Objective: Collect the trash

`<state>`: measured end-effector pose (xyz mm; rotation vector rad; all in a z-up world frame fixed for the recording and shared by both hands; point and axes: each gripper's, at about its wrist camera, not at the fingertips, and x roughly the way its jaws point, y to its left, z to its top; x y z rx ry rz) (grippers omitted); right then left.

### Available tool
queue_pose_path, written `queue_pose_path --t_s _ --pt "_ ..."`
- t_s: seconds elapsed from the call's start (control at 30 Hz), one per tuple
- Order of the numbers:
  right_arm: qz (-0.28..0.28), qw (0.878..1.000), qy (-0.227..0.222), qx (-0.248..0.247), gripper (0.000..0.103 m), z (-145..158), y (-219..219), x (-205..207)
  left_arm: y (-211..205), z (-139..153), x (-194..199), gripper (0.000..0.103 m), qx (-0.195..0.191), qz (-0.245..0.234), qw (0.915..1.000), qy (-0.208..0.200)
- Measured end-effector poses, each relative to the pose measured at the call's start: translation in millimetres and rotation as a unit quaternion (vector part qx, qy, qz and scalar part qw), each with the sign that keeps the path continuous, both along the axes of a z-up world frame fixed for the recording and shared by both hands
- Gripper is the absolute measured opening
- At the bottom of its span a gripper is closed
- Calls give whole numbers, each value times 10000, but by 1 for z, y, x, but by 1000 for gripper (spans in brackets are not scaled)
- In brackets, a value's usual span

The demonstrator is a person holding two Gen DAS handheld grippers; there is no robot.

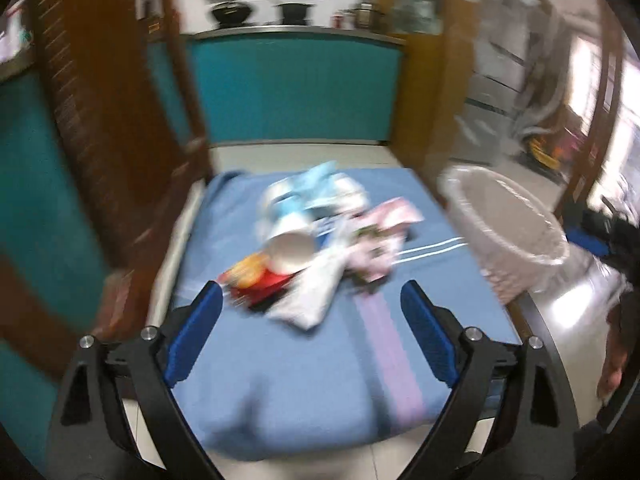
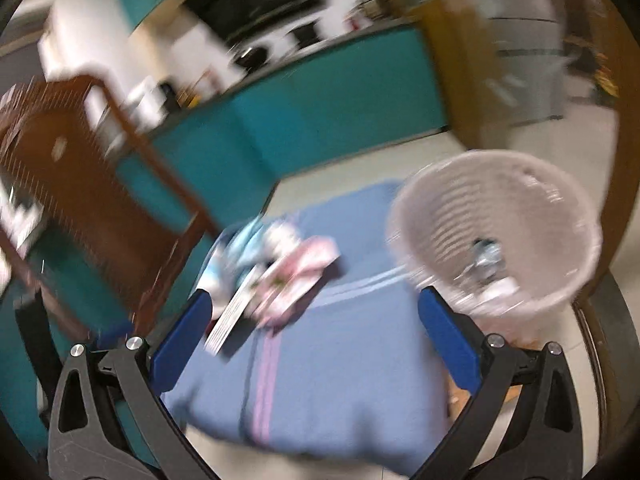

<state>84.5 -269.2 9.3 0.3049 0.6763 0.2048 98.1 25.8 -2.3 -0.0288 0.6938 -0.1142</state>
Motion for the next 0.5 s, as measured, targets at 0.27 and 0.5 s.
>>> queue_pose_path --t_s 0.27,0.5 --pt "426 9961 57 -769 100 -18 54 -2 16 -14 3 90 -325 77 9993 149" --pt "335 9965 12 -771 100 -23 52 -4 8 -14 0 90 -362 -91 9991 214"
